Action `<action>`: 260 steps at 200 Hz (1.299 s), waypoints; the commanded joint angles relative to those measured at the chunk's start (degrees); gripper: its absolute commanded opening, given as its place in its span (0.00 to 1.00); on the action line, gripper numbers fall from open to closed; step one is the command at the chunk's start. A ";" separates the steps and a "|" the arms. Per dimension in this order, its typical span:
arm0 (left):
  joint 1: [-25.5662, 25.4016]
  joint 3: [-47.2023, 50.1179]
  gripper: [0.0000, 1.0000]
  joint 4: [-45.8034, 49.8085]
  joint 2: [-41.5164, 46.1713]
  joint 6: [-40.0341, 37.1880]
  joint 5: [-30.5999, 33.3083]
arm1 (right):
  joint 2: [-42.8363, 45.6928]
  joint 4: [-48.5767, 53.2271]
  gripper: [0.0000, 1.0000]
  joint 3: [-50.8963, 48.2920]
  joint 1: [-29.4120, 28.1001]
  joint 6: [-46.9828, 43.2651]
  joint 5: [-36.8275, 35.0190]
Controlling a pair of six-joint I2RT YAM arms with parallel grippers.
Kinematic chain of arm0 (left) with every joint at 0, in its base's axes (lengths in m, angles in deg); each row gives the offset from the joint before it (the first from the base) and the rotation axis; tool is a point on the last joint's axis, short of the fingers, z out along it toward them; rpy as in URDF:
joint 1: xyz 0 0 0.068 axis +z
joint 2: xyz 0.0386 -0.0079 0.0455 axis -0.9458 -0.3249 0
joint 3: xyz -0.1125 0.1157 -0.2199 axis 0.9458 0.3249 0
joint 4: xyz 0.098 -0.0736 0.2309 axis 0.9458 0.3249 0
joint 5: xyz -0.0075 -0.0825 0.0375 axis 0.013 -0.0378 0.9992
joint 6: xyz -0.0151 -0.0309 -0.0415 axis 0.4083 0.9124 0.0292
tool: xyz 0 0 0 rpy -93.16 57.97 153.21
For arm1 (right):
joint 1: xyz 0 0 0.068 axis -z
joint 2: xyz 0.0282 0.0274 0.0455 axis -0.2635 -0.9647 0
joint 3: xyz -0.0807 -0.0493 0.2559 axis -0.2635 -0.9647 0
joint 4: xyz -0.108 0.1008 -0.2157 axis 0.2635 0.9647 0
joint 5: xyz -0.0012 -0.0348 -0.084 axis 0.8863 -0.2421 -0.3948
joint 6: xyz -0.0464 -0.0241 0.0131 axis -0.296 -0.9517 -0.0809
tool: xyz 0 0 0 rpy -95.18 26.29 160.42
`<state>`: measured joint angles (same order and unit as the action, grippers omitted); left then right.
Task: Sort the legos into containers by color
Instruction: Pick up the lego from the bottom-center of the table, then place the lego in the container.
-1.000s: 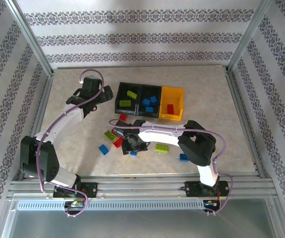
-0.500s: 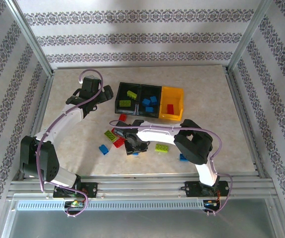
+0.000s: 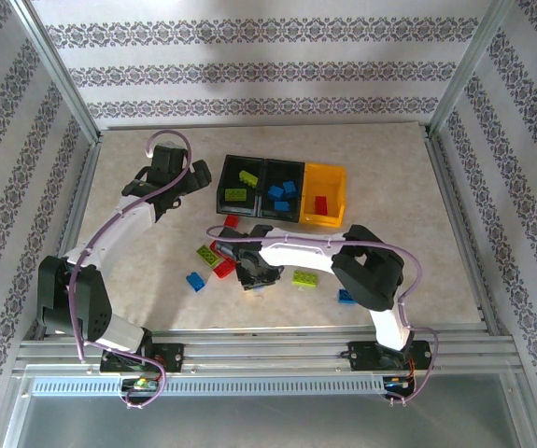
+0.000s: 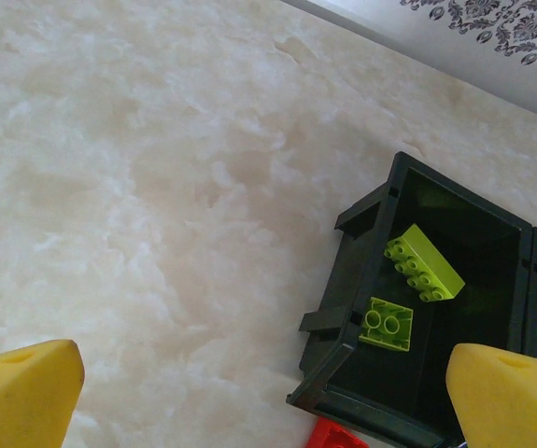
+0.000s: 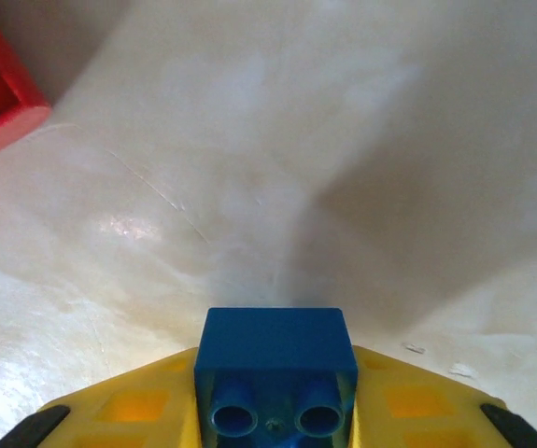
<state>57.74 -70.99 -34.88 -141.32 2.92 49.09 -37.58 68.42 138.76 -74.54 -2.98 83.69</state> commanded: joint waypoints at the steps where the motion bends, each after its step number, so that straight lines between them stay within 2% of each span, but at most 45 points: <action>1: 0.92 1.13 1.00 -2.04 1.26 0.42 0.00 | 4.23 3.54 0.33 2.36 1.53 -3.11 -5.16; 71: 1.11 3.94 1.00 -0.19 4.58 -0.34 0.20 | 7.14 4.37 0.33 9.56 12.18 -13.13 -12.72; 149: 1.17 6.60 1.00 2.09 8.17 -1.17 -0.20 | -1.91 1.46 0.34 23.39 23.18 -19.95 -11.87; 213: 1.24 9.11 1.00 3.35 9.49 -1.07 -1.53 | -10.82 1.45 0.35 32.73 27.46 -23.47 -11.42; 260: 1.23 10.90 1.00 3.63 9.97 -0.56 -2.83 | -15.22 0.62 0.37 35.97 28.24 -24.64 -10.08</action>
<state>58.07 -61.44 -32.92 -132.78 2.83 47.30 -50.54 69.25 171.90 -46.52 -25.97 72.83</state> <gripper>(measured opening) 0.996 0.369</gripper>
